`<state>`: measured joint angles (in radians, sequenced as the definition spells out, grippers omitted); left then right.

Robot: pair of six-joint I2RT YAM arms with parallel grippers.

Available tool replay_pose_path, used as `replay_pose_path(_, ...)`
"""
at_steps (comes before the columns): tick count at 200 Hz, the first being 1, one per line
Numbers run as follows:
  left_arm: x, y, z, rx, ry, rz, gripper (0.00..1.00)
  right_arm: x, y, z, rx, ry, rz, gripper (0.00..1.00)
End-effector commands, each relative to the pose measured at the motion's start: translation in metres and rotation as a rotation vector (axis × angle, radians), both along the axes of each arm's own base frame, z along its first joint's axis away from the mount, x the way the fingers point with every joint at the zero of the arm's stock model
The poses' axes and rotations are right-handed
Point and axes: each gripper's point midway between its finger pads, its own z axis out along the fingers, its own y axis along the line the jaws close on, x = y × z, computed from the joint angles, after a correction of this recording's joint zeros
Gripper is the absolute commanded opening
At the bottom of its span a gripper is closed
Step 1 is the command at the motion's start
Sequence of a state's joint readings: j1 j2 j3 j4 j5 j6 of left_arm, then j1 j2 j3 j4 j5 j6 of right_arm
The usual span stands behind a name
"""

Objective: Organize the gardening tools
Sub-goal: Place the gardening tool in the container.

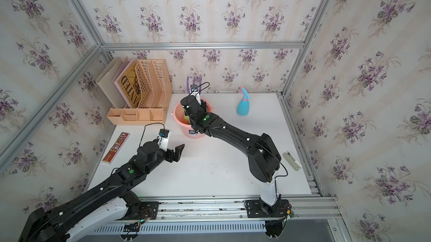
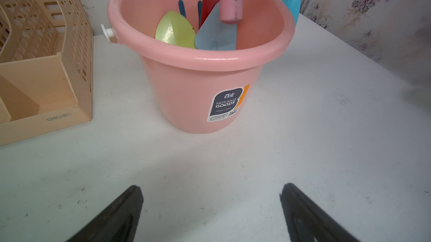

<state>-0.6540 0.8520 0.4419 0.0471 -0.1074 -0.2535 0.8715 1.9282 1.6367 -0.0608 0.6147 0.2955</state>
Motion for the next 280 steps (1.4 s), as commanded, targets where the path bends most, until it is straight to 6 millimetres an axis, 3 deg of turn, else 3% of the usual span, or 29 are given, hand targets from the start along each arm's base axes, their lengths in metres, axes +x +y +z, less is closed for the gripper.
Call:
replay_pose_path(1, 0.001, 0.002, 0.003, -0.003, -0.009, 0.009, 0.96, 0.008, 0.006, -0.011, 0.031, -0.001, -0.001, 0.0)
replay_pose_path(99, 0.0, 0.004, 0.004, 0.008, -0.009, 0.017, 0.96, 0.014, -0.004, -0.067, 0.092, 0.133, -0.022, 0.0)
replay_pose_path(135, 0.0, 0.004, 0.004, 0.015, -0.007, 0.016, 0.96, 0.015, -0.005, -0.074, 0.096, 0.149, -0.018, 0.13)
replay_pose_path(178, 0.0, 0.006, 0.006, 0.021, -0.011, 0.02, 0.96, 0.012, -0.004, -0.068, 0.115, 0.145, 0.002, 0.34)
replay_pose_path(208, 0.001, 0.006, 0.007, 0.03, -0.014, 0.021, 0.97, 0.013, -0.002, -0.062, 0.117, 0.136, 0.008, 0.44)
replay_pose_path(249, 0.002, 0.006, 0.008, 0.035, -0.016, 0.019, 0.97, 0.014, 0.0, -0.053, 0.13, 0.127, 0.016, 0.49)
replay_pose_path(280, 0.003, 0.006, 0.007, 0.043, -0.015, 0.022, 0.97, 0.009, -0.004, -0.033, 0.157, 0.095, 0.02, 0.54)
